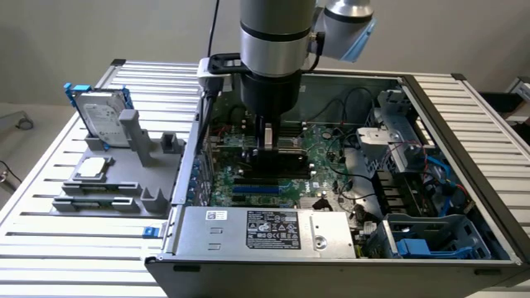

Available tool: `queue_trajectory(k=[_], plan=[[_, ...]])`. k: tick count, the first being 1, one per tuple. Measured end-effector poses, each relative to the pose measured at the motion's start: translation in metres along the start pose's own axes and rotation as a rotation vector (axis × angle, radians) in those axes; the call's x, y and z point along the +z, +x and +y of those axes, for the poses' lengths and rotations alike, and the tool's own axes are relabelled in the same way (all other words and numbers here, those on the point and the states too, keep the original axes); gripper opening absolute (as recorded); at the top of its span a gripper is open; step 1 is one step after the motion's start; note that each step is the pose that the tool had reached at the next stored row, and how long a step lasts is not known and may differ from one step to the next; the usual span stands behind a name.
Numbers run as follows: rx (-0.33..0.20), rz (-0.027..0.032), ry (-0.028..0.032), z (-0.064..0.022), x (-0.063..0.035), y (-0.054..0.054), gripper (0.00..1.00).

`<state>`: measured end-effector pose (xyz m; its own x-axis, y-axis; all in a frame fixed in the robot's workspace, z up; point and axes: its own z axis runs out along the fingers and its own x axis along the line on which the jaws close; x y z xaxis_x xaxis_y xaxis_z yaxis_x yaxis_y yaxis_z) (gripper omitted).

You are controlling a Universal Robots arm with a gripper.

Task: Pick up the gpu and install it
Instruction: 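Insert the gpu into the slot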

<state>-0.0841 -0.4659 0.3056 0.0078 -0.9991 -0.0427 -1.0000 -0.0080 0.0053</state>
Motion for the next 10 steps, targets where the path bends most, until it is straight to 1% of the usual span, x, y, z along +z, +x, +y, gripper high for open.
queue_trajectory(k=[5,10], plan=[[0.015,-0.0004,0.0007,0.0001,0.0039,0.0037,0.26],[0.037,-0.0007,0.0017,0.0003,0.0093,0.0047,0.26]])
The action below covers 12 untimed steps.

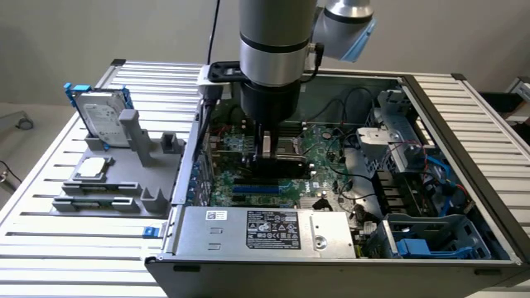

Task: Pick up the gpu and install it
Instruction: 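Insert the gpu into the slot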

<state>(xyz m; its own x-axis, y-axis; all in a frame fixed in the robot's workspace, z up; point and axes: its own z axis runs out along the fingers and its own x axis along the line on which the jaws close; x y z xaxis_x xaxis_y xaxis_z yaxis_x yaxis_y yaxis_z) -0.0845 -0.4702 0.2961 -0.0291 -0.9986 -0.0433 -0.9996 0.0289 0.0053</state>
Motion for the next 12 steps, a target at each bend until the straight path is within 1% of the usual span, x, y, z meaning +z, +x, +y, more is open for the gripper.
queue_trajectory(k=[5,12], plan=[[0.008,0.0001,0.0003,0.0030,0.0051,0.001,0.26],[0.008,0.0002,-0.0010,0.0035,0.0121,0.001,0.26]])
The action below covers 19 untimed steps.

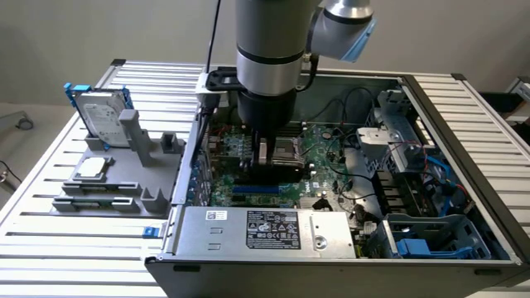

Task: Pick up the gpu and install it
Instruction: 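Insert the gpu into the slot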

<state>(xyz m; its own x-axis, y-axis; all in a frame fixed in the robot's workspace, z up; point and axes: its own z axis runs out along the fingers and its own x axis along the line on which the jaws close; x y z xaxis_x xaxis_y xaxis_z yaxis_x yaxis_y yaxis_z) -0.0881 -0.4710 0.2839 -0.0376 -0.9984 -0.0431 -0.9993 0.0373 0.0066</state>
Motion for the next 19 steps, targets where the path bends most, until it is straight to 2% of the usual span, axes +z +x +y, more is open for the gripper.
queue_trajectory(k=[6,7,11,15,19], plan=[[0.001,-0.0003,-0.0024,0.0011,0.0065,0.001,0.26],[0.001,-0.0006,-0.0048,0.0011,0.0070,0.002,0.26],[0.002,-0.0035,-0.0223,0.0009,0.0088,0.004,0.26],[0.002,-0.0048,-0.0240,0.0005,0.0110,0.005,0.26],[0.002,-0.0128,-0.0241,-0.0002,0.0130,0.005,0.26]])
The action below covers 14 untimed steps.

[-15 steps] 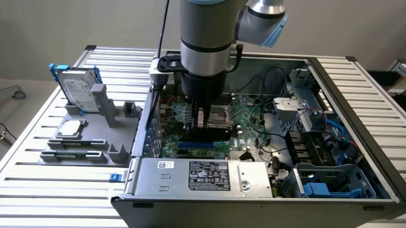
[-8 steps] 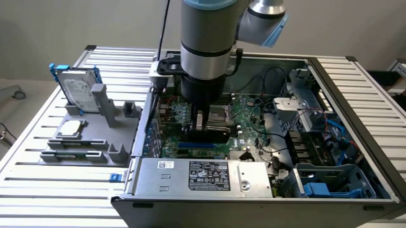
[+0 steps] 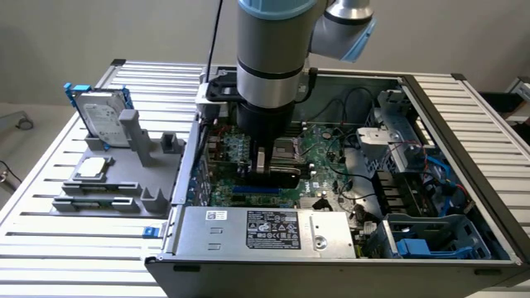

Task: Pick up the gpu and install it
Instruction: 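Insert the gpu into the slot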

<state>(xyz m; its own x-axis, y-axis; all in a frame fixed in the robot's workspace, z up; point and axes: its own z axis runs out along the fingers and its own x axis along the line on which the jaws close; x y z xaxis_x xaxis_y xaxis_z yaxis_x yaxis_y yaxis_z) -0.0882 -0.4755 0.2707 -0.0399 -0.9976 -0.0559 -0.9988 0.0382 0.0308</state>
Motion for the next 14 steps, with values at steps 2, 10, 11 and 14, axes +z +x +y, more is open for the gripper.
queue_trajectory(k=[2,10,11,14], plan=[[0.001,-0.0050,-0.0003,-0.0001,0.0009,0.0001,0.26],[0.017,-0.0177,-0.0037,-0.0002,0.0045,0.0010,0.26],[0.019,-0.0183,-0.0046,-0.0002,0.0050,0.0011,0.26],[0.026,-0.0214,-0.0094,-0.0004,0.0065,0.0015,0.26]])
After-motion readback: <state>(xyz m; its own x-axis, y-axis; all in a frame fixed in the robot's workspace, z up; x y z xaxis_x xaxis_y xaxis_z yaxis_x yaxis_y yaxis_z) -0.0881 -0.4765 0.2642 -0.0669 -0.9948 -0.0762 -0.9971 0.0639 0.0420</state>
